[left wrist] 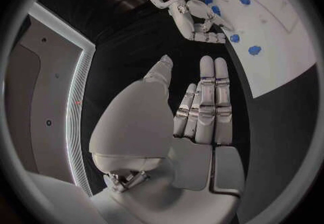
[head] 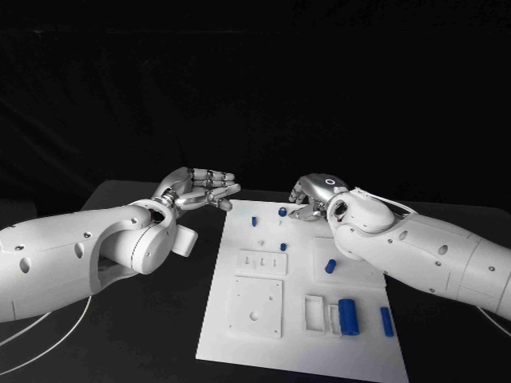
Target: Assemble the parts on the task board
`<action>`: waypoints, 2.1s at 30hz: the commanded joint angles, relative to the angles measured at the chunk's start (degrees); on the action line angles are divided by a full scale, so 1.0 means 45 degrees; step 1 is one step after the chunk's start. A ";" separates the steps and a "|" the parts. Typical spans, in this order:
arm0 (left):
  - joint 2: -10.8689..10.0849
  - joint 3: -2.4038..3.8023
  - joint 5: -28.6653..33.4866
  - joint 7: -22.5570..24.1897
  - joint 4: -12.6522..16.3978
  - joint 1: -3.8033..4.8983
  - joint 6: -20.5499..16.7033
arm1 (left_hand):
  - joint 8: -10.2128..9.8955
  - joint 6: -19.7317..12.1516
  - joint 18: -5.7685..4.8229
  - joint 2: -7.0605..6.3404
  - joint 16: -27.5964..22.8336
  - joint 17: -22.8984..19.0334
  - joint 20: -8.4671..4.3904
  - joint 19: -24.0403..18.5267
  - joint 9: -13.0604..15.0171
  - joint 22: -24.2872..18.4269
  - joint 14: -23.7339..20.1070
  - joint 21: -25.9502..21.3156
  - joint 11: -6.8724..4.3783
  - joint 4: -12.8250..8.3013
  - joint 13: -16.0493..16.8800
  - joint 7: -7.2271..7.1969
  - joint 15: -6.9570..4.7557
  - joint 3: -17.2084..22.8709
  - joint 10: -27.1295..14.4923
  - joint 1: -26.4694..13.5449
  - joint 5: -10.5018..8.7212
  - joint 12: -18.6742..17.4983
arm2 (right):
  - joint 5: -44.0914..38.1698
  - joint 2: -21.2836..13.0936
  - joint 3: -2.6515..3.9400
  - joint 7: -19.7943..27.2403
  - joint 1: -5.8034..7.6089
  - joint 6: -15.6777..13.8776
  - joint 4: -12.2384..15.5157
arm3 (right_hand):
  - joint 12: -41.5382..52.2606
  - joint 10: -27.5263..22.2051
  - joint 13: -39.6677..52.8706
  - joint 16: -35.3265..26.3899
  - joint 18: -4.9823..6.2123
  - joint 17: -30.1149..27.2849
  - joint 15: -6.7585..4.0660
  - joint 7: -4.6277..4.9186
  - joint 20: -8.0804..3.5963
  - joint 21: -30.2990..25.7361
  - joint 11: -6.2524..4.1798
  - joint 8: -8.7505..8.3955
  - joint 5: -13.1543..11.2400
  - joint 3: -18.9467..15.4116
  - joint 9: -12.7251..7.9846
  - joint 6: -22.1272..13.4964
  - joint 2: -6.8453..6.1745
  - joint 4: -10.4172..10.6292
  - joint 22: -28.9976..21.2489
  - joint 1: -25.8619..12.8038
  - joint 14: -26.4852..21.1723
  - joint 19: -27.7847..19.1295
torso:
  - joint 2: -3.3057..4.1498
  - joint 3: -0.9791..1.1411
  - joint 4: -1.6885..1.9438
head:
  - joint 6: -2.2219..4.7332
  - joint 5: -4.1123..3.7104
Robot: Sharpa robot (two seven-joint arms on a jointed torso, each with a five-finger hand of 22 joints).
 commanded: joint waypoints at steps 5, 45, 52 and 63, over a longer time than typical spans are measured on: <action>-0.0047 0.0017 0.0083 0.0214 -0.0145 0.0045 0.0239 | 0.0017 0.0149 -0.0101 0.0225 -0.0015 0.0030 0.0013 0.0051 0.0010 0.0029 0.0039 -0.0042 -0.0014 -0.0436 0.0004 0.0007 0.0025 -0.0025 0.0403 -0.0084 -0.0051 -0.0016 | 0.0772 -0.1132 0.0430 0.0310 0.0011 -0.0262 0.1159 | 0.0238 0.1838 0.0216 0.0014 0.0012 0.0017 -0.0266 0.0111 -0.0124 0.0300 -0.0510 -0.0019 0.0237 0.0187 0.0007 0.0211 0.0034 -0.0106 0.0202 0.0317 -0.0004 0.0621 | -0.0064 0.0077 -0.0205 | 0.0095 -0.0055; -0.0350 0.0010 0.0199 0.0326 -0.0288 0.0045 0.0453 | 0.0016 0.0089 -0.0315 0.0774 0.0509 0.0308 -0.0321 0.0042 0.0010 0.0367 0.0154 0.0500 -0.0377 -0.1593 0.0000 -0.0229 -0.0333 -0.0179 0.0727 -0.0705 -0.0076 0.0009 | 0.1880 -0.1968 0.0869 0.0538 -0.0257 0.1506 0.0177 | 1.3407 0.0728 1.4897 0.1875 -0.0460 0.4466 -0.0359 0.0253 -0.0305 0.3547 -0.0716 -0.0031 0.2888 -0.2183 0.0049 -0.0702 -0.0089 0.0267 0.3346 0.0575 -0.0041 0.0732 | -0.0228 0.0271 -0.0547 | 0.0109 0.0041; -0.0375 0.0010 0.0199 0.0330 -0.0299 0.0045 0.0443 | 0.0014 0.0060 -0.0317 0.0754 0.0528 0.0311 -0.0323 0.0027 0.0009 0.0381 0.0135 0.0523 -0.0377 -0.1578 0.0000 -0.0227 -0.0333 -0.0171 0.0702 -0.0687 -0.0073 0.0009 | 0.1962 -0.1795 0.0869 0.0629 -0.0383 0.1381 -0.0143 | 1.3398 0.0719 1.4880 0.1862 -0.0453 0.4493 -0.0344 0.0273 -0.0293 0.3511 -0.0695 -0.0034 0.2899 -0.2222 0.0047 -0.0711 -0.0075 0.0317 0.3370 0.0557 -0.0031 0.0737 | -0.0206 0.0294 -0.0543 | 0.0073 -0.0006; -0.0304 0.0010 0.0192 0.0307 -0.0329 0.0045 0.0467 | 0.0013 0.0044 -0.0318 0.0757 0.0543 0.0311 -0.0324 0.0015 0.0008 0.0390 0.0127 0.0539 -0.0381 -0.1553 0.0001 -0.0234 -0.0335 -0.0162 0.0692 -0.0685 -0.0067 0.0010 | 0.2251 -0.1512 0.0869 0.0813 -0.0431 0.1281 -0.0556 | 1.3346 0.0687 1.4802 0.1757 -0.0435 0.4485 -0.0332 0.0278 -0.0275 0.3410 -0.0681 -0.0031 0.3018 -0.2345 0.0054 -0.0619 -0.0014 0.0509 0.3421 0.0467 -0.0030 0.0748 | -0.0210 0.0287 -0.0567 | 0.0065 0.0027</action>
